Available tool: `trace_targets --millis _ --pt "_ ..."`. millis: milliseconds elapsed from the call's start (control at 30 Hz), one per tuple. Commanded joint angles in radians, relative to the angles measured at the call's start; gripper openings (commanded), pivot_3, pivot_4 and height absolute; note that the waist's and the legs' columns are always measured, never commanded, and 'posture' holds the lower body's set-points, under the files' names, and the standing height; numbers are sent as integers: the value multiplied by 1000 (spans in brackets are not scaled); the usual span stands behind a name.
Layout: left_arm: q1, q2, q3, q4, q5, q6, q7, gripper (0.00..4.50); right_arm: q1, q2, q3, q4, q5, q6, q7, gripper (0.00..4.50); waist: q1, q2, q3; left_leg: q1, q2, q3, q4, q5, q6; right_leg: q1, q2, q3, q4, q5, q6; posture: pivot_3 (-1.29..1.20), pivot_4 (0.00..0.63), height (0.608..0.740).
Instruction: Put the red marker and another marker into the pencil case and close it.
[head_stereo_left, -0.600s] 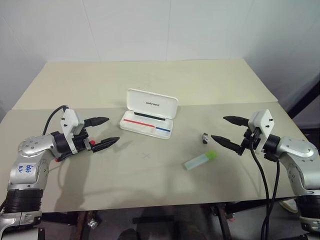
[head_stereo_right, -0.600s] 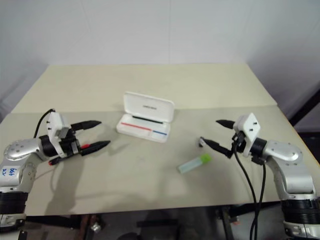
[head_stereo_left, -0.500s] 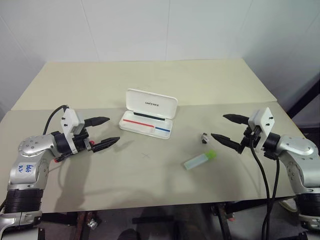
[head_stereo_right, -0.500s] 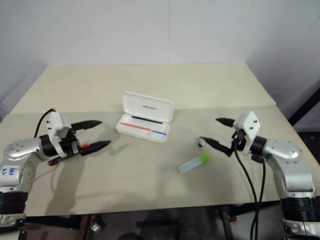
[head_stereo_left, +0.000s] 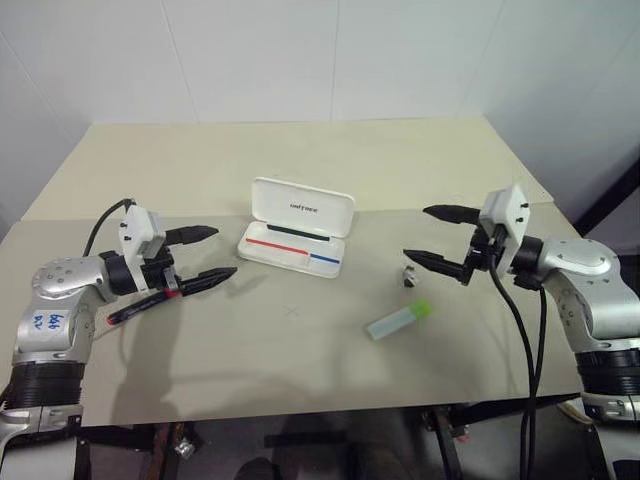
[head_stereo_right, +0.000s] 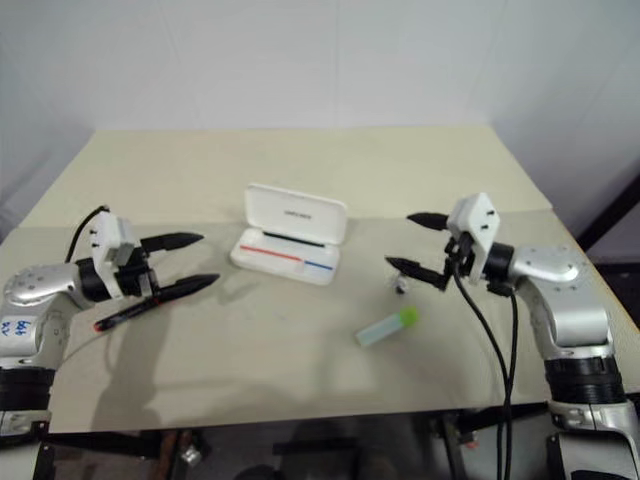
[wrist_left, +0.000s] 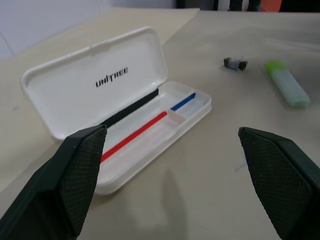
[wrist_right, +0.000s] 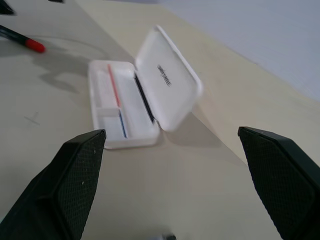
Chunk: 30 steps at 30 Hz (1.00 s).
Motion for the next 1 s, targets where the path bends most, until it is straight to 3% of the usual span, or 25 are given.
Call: trace_targets --millis 33,200,300,467,1000 --pt "-23 49 26 22 7 -31 -45 4477 -31 5 23 -70 14 26 10 4500 0 0 0 -1 0 0 0 0 0 -1 0 0 0 0 0 0 150 740" --pt "-32 90 31 61 11 -48 -80 4477 -46 10 71 -108 22 65 42 4500 1 0 0 -1 0 1 0 -1 1 0 -1 0 -1 0 0 0 150 740" --pt "-37 92 33 92 19 -64 -81 4500 -61 23 89 -73 3 48 56 3934 2 0 0 0 0 1 1 -1 2 0 -1 0 -1 0 0 0 150 740" --pt "-13 70 34 63 10 -61 -62 4500 -82 30 141 -35 -31 38 95 2201 1 0 0 0 0 2 1 -1 2 0 -1 0 0 0 0 0 150 740" --pt "21 86 53 55 15 -50 -36 4500 -382 188 431 159 -226 136 184 2201 -5 0 0 -1 0 4 2 -1 2 -3 -1 1 6 0 0 0 150 740"
